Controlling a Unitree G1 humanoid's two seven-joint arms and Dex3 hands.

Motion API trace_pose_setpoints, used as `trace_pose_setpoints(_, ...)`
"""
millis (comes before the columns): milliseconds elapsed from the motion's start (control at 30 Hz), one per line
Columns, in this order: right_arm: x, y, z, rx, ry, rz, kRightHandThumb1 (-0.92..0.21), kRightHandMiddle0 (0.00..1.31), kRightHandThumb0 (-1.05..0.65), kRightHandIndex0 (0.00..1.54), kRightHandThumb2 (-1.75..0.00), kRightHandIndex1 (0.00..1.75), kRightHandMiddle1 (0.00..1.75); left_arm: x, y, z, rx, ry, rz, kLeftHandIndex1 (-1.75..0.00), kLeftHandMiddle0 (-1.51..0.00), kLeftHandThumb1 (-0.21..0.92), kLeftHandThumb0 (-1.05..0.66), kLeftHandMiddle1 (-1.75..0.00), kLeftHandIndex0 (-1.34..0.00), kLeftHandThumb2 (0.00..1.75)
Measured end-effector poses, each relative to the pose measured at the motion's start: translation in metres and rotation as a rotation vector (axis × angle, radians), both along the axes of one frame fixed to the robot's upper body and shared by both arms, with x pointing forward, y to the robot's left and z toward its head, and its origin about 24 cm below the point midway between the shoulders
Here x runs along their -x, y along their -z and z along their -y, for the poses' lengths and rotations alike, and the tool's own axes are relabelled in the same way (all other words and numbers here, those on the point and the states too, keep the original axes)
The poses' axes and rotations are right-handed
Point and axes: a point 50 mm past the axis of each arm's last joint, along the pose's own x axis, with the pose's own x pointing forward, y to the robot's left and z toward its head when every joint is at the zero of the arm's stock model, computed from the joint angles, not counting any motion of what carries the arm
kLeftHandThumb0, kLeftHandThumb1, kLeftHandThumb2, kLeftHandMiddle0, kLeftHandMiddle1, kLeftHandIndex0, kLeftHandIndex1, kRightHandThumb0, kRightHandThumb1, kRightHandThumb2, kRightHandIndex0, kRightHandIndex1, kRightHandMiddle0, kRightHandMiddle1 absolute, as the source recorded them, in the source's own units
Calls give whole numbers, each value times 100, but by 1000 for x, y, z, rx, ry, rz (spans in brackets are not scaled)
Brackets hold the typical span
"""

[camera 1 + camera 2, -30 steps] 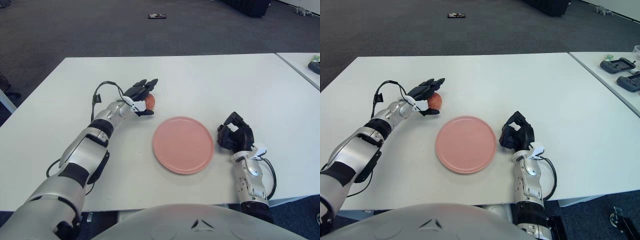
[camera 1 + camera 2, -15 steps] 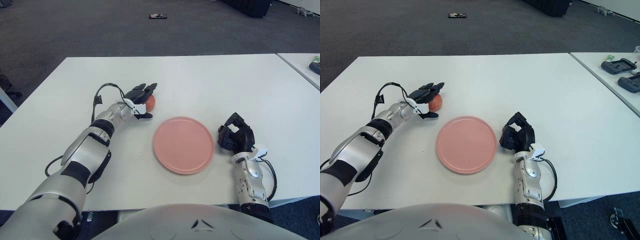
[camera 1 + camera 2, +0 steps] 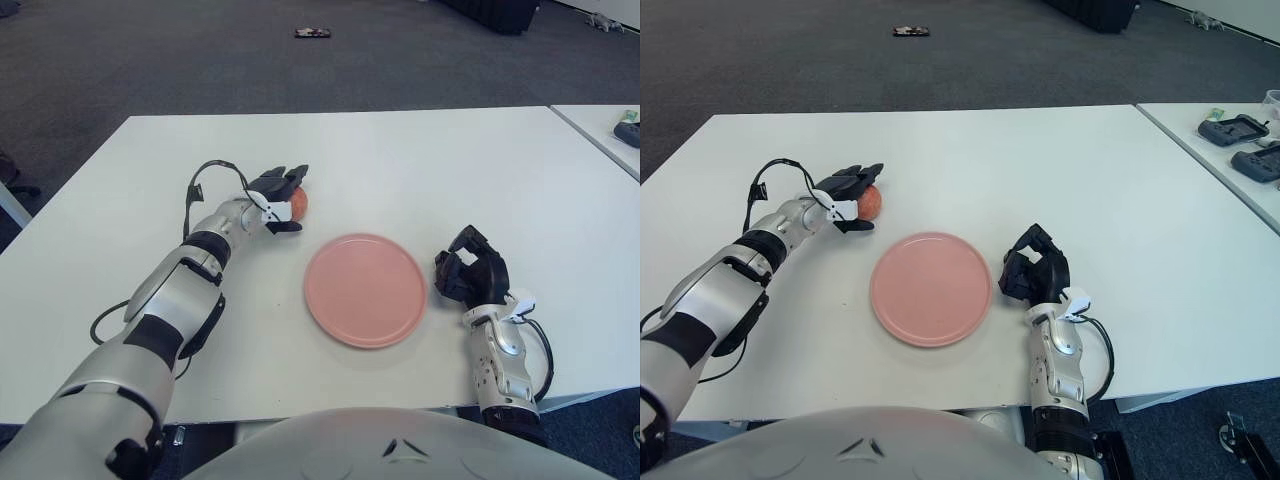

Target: Put the apple into the plate.

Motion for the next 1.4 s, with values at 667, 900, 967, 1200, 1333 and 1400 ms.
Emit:
trace_pose_setpoints(667, 1, 1, 1, -3, 0, -15, -17, 74, -55, 131, -151, 175, 175, -1, -1, 3, -33, 31, -54, 0, 0, 51, -98, 0, 0, 82)
trace_pose_setpoints(900, 1, 0, 1, -3, 1, -15, -17, 74, -55, 132, -151, 175, 175, -1, -1, 7, -84, 70, -53, 0, 0, 58, -98, 0, 0, 79)
trace_pose_setpoints(967, 1, 0, 1, -2, 0, -14, -17, 74, -55, 132, -151, 175, 175, -1, -1, 7, -95, 77, -52, 0, 0, 59, -98, 0, 0, 79)
trace_pose_setpoints(1200, 1, 0, 1, -6, -1, -10, -18, 73, -54, 131, -150, 175, 175, -1, 0, 7, -125, 92, -50, -28, -1, 57, -89, -21, 0, 83)
trace_pose_setpoints(1333, 1, 0, 1, -9, -1, -11, -18, 73, -54, 130, -150, 175, 175, -1, 0, 7, -145, 103, -44, -77, 0, 52, -85, -70, 0, 87)
trace_pose_setpoints(1400, 1, 0, 1, -10, -1, -12, -18, 73, -54, 130, -149, 175, 175, -1, 0, 7, -152, 105, -36, -121, 0, 42, -74, -111, 0, 102)
